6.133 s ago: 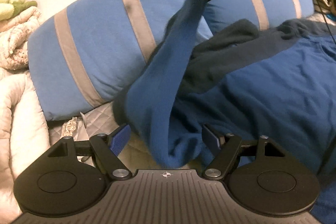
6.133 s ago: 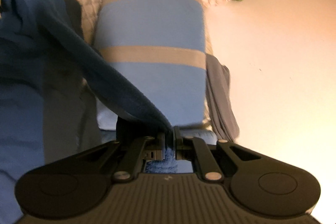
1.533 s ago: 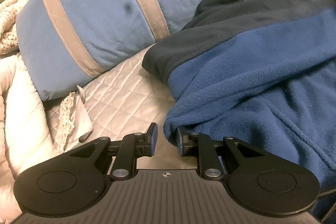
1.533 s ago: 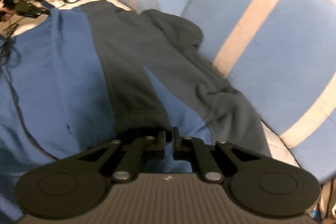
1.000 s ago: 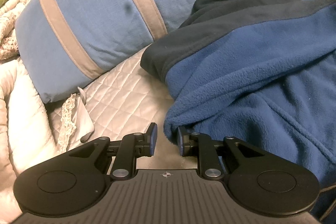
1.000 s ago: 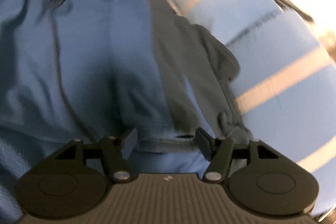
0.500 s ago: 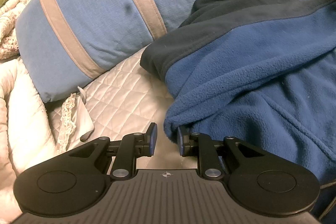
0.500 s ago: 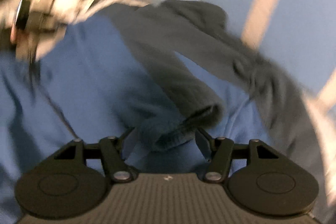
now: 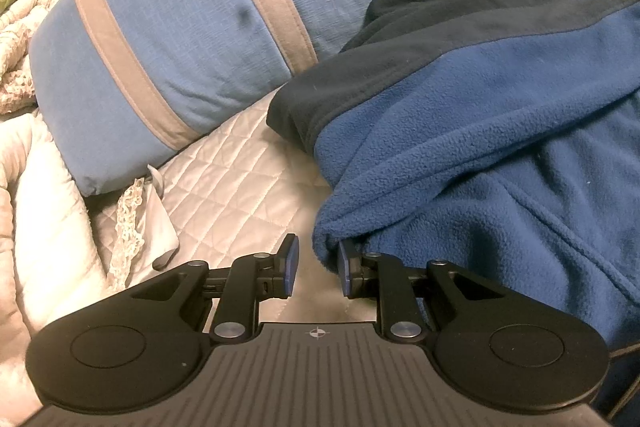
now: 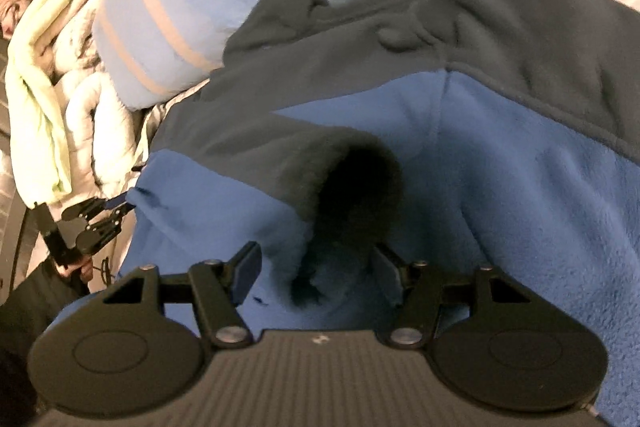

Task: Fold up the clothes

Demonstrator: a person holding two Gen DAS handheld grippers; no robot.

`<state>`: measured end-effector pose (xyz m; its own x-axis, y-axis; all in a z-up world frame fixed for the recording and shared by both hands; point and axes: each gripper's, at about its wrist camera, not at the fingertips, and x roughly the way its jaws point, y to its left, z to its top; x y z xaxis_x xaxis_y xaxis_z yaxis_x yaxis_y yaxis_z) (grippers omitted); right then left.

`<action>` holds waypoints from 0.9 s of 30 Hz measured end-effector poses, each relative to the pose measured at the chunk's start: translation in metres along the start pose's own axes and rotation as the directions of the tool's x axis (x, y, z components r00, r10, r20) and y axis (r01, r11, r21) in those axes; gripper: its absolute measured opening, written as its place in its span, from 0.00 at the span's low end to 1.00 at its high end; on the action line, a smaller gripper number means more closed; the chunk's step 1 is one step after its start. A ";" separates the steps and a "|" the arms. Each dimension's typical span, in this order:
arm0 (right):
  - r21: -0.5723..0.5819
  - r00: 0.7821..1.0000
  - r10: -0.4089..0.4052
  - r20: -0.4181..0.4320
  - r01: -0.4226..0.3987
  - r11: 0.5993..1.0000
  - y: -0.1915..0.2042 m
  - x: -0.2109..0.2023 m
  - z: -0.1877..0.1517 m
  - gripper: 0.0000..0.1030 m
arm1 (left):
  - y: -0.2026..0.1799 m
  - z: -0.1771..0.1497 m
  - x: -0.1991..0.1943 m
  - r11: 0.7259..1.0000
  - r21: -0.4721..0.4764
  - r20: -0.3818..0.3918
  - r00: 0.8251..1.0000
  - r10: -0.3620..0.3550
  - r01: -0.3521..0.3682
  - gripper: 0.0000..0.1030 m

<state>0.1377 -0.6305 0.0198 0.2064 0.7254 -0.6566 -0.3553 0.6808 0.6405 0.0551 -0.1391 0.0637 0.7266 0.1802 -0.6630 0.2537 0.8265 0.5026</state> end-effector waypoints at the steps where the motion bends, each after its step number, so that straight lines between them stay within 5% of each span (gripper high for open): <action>1: 0.007 1.000 -0.004 0.002 0.004 1.000 -0.002 0.002 0.000 0.71 | 0.000 0.000 0.000 1.000 -0.001 0.000 1.000 0.001 -0.001 0.22; 12: 0.138 0.996 0.017 0.090 -0.029 0.990 -0.018 0.014 0.000 0.71 | -0.001 0.000 0.001 1.000 -0.006 -0.003 1.000 0.012 -0.012 0.27; 18: 0.115 0.996 -0.056 0.068 0.048 0.992 -0.009 0.011 0.000 0.17 | -0.002 -0.001 -0.002 1.000 0.000 0.008 1.000 0.013 -0.013 0.28; 27: 0.106 0.992 -0.123 0.019 0.121 0.987 0.011 -0.010 0.004 0.13 | -0.003 -0.001 -0.010 0.998 0.059 0.045 0.999 0.026 -0.029 0.38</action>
<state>0.1354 -0.6298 0.0345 0.2658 0.6377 -0.7230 -0.2291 0.7703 0.5951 0.0463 -0.1436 0.0685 0.7612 0.1774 -0.6238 0.2698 0.7881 0.5533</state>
